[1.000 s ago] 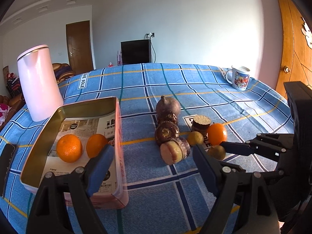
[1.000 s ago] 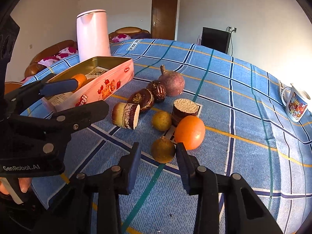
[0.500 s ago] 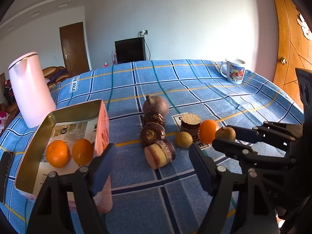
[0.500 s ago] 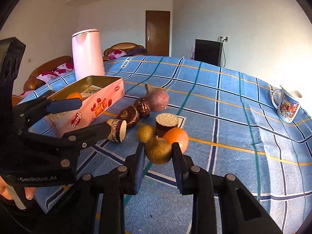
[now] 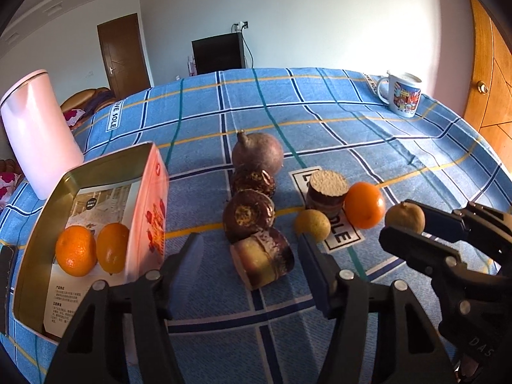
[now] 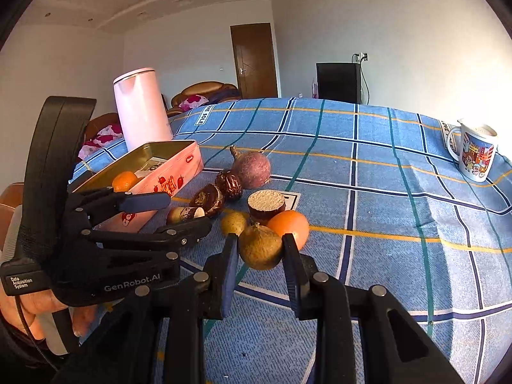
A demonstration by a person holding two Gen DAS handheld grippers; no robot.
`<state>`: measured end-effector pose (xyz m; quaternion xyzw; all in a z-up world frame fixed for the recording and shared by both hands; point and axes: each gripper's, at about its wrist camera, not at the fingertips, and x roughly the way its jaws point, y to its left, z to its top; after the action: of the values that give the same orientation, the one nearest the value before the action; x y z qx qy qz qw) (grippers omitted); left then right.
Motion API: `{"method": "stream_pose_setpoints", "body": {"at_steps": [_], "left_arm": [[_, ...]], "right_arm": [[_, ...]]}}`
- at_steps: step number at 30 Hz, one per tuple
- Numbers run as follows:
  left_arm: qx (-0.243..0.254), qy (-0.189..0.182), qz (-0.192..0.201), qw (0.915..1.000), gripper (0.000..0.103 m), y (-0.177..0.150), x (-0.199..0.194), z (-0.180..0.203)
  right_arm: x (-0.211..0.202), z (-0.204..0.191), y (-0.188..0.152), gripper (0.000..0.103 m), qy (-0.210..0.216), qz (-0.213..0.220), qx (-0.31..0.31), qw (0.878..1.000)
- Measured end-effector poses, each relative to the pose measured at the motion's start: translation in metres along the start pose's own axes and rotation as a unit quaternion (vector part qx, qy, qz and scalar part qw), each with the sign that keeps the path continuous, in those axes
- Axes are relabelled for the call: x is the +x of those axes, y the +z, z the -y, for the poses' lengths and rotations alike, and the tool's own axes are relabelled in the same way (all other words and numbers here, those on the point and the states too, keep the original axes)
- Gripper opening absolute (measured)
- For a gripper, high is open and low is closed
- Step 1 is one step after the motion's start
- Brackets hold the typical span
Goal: Organize fruits
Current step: 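Grasp a kiwi with the right tool while the left tool reaches the cut taro, then grasp and lift the cut brown taro with the left tool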
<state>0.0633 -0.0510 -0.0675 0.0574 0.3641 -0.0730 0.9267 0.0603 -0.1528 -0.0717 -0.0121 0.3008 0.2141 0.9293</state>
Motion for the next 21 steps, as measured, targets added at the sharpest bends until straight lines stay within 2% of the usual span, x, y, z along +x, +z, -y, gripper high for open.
{"method": "stream_pose_setpoints", "body": {"at_steps": [2,9,10,16,18,21], "left_arm": [[0.008,0.0,0.008,0.9999,0.054,-0.003,-0.004,0.002],[0.016,-0.004,0.012,0.9998,0.052,-0.005,-0.006,0.0],[0.015,-0.001,0.015,0.9998,0.054,-0.006,-0.007,-0.003],[0.009,0.019,0.019,0.9996,0.051,-0.011,-0.012,-0.034],[0.001,0.0,0.023,0.9997,0.054,-0.012,-0.015,-0.04],[-0.008,-0.02,0.031,0.9993,0.064,-0.013,-0.025,-0.036]], "right_arm": [[-0.002,0.0,-0.001,0.029,-0.001,0.003,0.001,1.0],[-0.004,0.001,-0.002,0.029,-0.004,0.01,0.003,1.0],[-0.004,0.001,-0.002,0.029,-0.003,0.011,0.003,1.0],[-0.007,0.001,-0.003,0.029,-0.003,0.019,0.005,1.0],[-0.007,0.001,-0.003,0.029,-0.004,0.02,0.003,1.0],[-0.007,0.001,-0.003,0.029,-0.005,0.02,0.003,1.0]]}}
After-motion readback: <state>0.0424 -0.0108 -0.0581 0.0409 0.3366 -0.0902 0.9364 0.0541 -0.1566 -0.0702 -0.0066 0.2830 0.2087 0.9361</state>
